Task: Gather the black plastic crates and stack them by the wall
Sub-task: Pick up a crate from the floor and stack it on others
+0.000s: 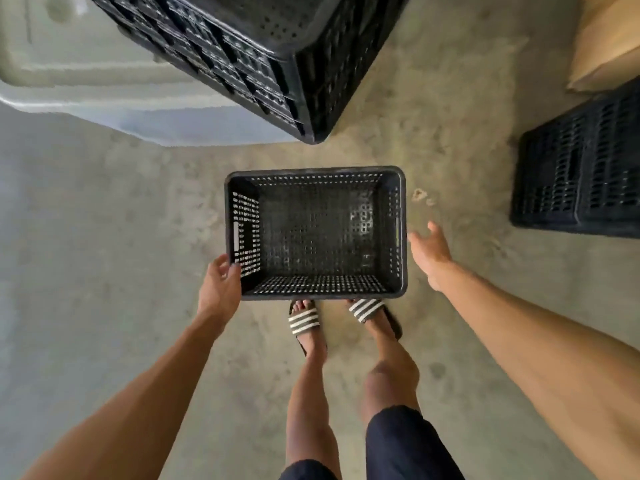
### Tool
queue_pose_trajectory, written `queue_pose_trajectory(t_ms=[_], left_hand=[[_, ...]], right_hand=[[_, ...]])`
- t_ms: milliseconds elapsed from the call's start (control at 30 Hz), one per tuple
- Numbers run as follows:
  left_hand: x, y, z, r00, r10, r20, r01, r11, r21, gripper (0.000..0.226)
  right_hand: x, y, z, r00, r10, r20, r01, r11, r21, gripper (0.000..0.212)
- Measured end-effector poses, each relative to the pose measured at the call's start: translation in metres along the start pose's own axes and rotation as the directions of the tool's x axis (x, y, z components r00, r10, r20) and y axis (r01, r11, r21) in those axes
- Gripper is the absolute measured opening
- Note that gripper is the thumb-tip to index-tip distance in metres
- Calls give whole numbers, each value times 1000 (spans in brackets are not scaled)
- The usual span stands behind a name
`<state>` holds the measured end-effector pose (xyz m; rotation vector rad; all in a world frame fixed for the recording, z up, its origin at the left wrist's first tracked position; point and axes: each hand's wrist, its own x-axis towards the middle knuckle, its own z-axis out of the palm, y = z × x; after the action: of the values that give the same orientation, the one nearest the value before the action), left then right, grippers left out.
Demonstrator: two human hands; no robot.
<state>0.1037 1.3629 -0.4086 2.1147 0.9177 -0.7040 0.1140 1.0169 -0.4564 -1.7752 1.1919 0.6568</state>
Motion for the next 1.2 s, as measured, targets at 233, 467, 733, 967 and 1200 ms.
queue_pose_trajectory(t_ms=[233,467,733,967,1200], left_hand=[[129,-25,48,999,28,33,-33,990,138,54],[216,-46,87,994,38,-104,-17,980,197,67],[264,-54,88,982,-135,-132,128,990,-58,50],[230,-53,57,994,-83,-78,83,997,5,39],[129,-25,-6,999,-41,11,40,997,66,38]], right_hand=[[77,37,58,996,1,-85,-2,1000,-20,66],[149,52,92,987,-17,-160,15,1000,-10,69],[186,62,94,992,55,-111,-35,984,177,24],[142,55,60,992,21,-121,-1,987,160,10],[35,50,-8,988,27,-153,-11,994,110,16]])
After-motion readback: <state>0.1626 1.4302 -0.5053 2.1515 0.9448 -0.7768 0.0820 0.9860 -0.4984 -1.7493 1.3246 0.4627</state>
